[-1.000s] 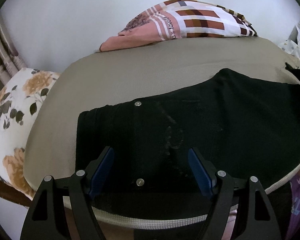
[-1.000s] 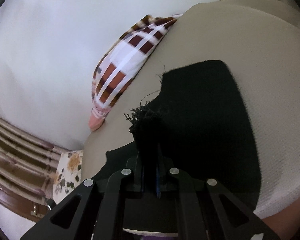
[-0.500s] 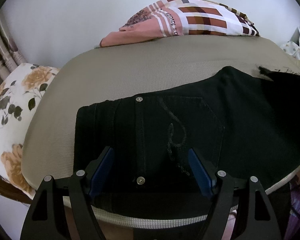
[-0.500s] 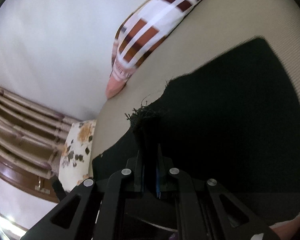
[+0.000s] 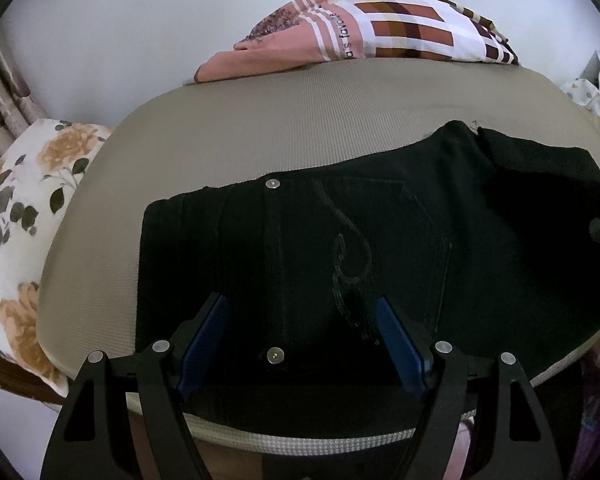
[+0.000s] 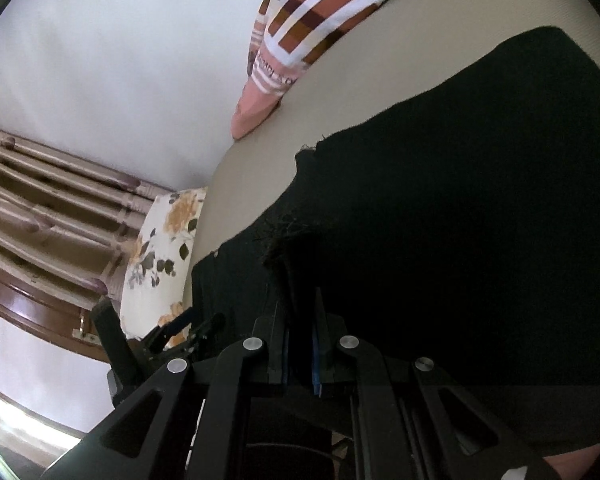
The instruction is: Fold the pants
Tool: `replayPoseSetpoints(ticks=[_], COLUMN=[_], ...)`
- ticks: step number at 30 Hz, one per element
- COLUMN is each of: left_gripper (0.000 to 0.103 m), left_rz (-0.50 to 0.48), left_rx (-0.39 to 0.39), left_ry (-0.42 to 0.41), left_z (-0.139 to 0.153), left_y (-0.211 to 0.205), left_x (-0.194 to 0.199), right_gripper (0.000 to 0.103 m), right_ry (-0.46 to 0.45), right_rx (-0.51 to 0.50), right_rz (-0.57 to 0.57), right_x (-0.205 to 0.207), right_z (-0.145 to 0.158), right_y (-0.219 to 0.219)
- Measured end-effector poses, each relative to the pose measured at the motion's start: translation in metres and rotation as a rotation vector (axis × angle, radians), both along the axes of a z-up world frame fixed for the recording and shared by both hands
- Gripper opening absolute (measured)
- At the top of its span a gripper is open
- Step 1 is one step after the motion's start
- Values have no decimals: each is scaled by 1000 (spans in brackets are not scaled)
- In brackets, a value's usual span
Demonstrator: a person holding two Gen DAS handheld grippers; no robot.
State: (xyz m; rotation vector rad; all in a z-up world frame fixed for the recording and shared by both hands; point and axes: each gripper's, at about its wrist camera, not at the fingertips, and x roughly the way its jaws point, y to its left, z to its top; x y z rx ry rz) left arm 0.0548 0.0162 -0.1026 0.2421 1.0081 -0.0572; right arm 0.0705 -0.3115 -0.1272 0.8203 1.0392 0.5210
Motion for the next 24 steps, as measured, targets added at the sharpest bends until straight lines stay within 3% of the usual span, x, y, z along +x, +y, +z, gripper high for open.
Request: replayPoseSetpoints(ticks=[24], left_gripper=[77], left_rz=[0], left_rx=[0], left_ry=[36], left_z=[-8], left_y=[-1], left_x=[2], right_gripper=[11], right_ry=[-39], right_rx=[-164], right_rz=[110], right_x=[-13], right_z=[-4], right_y=[32])
